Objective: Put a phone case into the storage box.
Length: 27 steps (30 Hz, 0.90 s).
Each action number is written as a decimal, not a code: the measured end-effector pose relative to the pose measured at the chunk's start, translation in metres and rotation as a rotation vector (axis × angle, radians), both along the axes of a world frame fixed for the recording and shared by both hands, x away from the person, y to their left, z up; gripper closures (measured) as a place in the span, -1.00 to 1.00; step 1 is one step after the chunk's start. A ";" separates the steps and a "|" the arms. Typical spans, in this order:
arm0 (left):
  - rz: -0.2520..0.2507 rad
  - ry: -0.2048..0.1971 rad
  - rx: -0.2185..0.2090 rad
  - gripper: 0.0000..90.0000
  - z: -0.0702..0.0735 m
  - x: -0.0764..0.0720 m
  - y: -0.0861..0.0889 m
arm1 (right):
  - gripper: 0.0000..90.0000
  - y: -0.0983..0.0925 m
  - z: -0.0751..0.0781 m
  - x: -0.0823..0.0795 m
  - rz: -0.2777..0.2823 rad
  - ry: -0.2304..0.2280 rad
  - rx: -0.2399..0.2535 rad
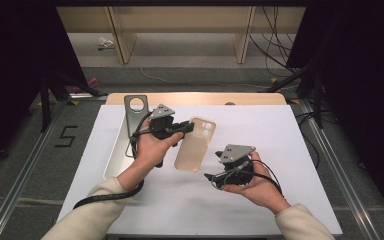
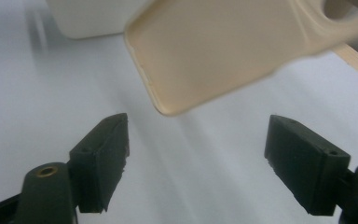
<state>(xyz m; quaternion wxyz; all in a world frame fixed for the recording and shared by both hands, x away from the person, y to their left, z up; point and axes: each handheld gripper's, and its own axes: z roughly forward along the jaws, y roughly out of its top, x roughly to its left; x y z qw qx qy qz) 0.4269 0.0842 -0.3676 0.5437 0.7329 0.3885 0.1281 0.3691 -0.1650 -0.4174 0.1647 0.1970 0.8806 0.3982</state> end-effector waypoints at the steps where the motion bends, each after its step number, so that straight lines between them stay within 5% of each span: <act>1: -0.003 -0.010 -0.003 0.81 0.001 -0.001 0.004 | -0.51 -0.002 0.000 0.001 -0.007 0.000 0.008; 9: -0.010 -0.086 -0.041 0.81 0.007 -0.011 0.029 | -0.62 -0.013 0.000 0.004 -0.060 0.002 0.069; 27: 0.002 -0.146 -0.053 0.81 0.008 -0.021 0.055 | -0.63 -0.034 -0.004 0.004 -0.144 -0.003 0.116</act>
